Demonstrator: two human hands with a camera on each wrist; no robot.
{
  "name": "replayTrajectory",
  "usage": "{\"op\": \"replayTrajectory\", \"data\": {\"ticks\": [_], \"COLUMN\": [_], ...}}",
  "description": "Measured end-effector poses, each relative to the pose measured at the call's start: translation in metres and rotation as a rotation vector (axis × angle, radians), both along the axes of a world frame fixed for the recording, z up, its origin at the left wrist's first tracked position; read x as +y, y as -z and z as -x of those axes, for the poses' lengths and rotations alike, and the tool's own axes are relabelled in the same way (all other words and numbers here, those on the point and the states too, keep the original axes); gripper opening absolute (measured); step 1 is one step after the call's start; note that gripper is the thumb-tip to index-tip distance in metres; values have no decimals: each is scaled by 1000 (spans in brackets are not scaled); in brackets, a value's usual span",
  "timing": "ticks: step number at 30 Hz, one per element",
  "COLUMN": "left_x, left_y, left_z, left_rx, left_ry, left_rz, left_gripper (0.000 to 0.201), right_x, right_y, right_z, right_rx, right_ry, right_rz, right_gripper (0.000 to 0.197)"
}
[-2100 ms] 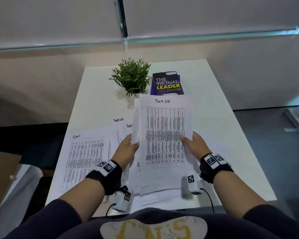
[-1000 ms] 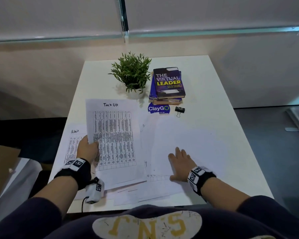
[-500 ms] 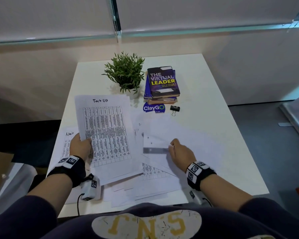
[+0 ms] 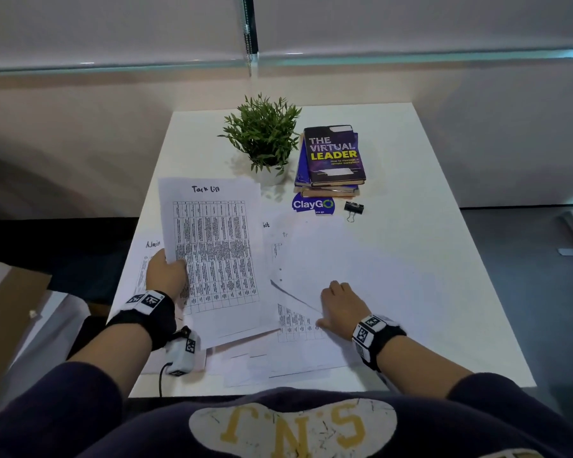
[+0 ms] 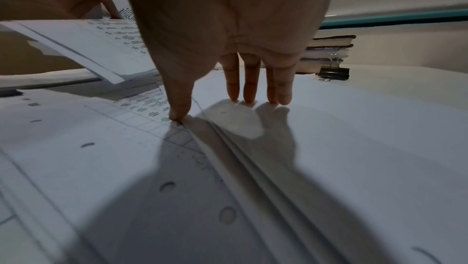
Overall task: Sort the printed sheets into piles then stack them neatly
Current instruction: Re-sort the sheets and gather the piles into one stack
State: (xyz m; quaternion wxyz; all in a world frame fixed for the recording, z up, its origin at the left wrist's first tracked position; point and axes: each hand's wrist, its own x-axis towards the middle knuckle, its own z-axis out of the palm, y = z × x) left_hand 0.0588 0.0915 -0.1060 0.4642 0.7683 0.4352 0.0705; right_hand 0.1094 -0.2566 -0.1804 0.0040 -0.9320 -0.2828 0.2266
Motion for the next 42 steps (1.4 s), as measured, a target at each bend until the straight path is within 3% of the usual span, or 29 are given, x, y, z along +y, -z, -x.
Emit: {"op": "replayTrajectory", "data": {"ticks": [2,5,7,9,11,13,18,22,29,33,35,37,39,42], "left_x": [-1,-3,-1,0,1,-1,2,3,3,5,5,5,5,7], "left_y": [1,0,1,0,0,-3,-1,1,-2,-2,-3,-4,-5,-6], "left_z": [2,3,2,1,0,0,-3,-5,-5,-3,-2,-1,-1,-1], "left_rx": [-5,-1,-8,-11,-21,-25,-22,-8,-17,-19,-22,-23,-21,-18], "left_ry": [0,-2,-4,-6,-12,-21,-13,-9,8,-11,-11,-8,-10,-15], "left_rz": [1,-5,-11,-18,-16,-16,-18,-20,-17,4,7,-2,-11,-7], "left_gripper": [10,9,7,6,6,10,9,6,7,9,13,14,14,15], "right_x": [1,3,3,2,3,0,1,8,23,29,32,37,34,26], "right_y": [1,2,3,3,-9,-12,-13,0,5,35,29,-1,-11,-15], "right_z": [0,1,2,3,4,0,6,14,13,9,12,18,19,20], "right_rx": [45,-1,34,-5,-4,-25,14,32,10,29,100,147,101,98], "right_ry": [45,13,7,-12,-13,8,-2,-31,1,-15,11,-33,-150,-213], "right_rz": [-17,23,77,60,1,-14,-26,61,110,92,76,187,153,126], "right_gripper": [56,27,19,26,22,38,37,67,58,67,74,67,46,35]}}
